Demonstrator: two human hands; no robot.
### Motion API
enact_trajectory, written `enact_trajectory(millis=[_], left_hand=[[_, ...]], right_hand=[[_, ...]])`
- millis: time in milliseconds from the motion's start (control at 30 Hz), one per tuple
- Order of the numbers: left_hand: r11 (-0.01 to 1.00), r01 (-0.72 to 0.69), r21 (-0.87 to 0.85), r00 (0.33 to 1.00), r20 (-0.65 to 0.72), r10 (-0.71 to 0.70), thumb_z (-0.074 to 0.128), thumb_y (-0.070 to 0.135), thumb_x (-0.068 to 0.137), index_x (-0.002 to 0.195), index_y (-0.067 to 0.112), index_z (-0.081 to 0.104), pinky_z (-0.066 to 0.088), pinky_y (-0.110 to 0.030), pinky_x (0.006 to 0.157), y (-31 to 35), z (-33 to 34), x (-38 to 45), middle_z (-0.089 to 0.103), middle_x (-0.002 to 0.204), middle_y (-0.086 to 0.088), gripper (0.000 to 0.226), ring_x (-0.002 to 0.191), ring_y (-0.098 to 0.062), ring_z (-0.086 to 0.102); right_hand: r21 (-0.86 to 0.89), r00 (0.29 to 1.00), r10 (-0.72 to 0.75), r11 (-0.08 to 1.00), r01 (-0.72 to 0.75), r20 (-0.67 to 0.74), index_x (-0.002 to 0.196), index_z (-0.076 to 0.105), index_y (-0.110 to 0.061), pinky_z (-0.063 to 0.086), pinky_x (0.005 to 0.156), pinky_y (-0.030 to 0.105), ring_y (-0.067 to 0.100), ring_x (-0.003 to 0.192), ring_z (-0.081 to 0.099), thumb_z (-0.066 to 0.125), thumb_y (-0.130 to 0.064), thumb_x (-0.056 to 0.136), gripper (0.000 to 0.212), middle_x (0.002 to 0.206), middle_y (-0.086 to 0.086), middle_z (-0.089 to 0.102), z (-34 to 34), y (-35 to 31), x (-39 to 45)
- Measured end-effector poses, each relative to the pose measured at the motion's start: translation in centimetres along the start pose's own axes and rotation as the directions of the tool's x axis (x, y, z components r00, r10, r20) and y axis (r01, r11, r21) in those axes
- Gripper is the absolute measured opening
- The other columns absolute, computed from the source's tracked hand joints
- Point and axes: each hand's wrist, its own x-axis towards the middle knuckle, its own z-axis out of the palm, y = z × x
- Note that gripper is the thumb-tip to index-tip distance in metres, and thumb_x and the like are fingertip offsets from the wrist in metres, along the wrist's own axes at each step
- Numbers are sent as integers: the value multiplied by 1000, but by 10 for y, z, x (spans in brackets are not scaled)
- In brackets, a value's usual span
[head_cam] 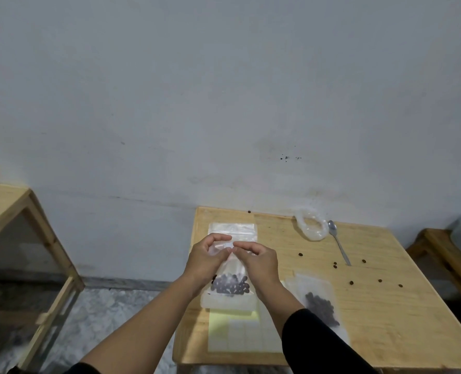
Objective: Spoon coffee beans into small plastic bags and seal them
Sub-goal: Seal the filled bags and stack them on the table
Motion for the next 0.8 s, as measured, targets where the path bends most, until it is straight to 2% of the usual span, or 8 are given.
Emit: enact_trajectory(millis=[167,333,400,467,533,667,800], left_hand=[[1000,18,17,999,-46,-17,58,16,91,95,30,68,43,-18,85,-6,11,6,65,106,17,18,108,-3,56],[998,58,27,994,-95,-55,53,18,94,96,34,68,42,-16,79,-11,21,20,63,107,19,21,105,-2,56],[997,66,28,990,-126,-62,55,18,93,96,34,68,44,-13,73,-12,25,30,63,107,17,21,95,0,58],[996,81,37,982,-176,-73,55,18,93,96,34,68,46,-9,61,-15,30,43,64,104,16,21,76,-1,57],[993,114,36,963,-250,-102,55,18,93,96,34,68,47,-14,60,-17,35,56,64,99,14,21,70,-4,55],[986,158,56,934,-333,-131,54,18,93,93,37,66,50,-25,69,-24,36,92,66,96,6,22,79,-12,61],[962,215,170,947,-277,-162,57,21,91,100,34,62,46,-20,64,-37,47,123,64,101,4,17,86,-15,60]], right_hand=[[-41,999,-9,999,7,-47,76,72,-30,48,87,24,4,92,64,67,-14,80,17,87,-13,71,-3,5,7],[-81,1000,-25,996,25,-8,81,69,-32,45,85,19,1,95,61,58,-14,87,22,91,-16,69,-6,12,25],[-87,1000,-25,996,25,4,81,70,-31,44,82,17,0,94,62,59,-14,87,21,91,-15,70,-8,16,36],[-78,1000,-14,997,16,22,82,71,-29,45,77,14,2,88,63,60,-13,86,19,87,-13,71,-9,20,51],[-71,998,-4,997,8,56,83,73,-24,48,69,13,6,76,64,62,-11,84,17,79,-11,72,-12,23,64],[-120,990,38,993,-22,132,86,76,-17,52,75,21,7,76,68,67,-8,79,14,82,-5,74,-18,38,92],[-207,992,99,975,-83,71,85,76,-18,53,77,24,7,75,67,67,-11,79,13,77,-9,72,-22,55,129]])
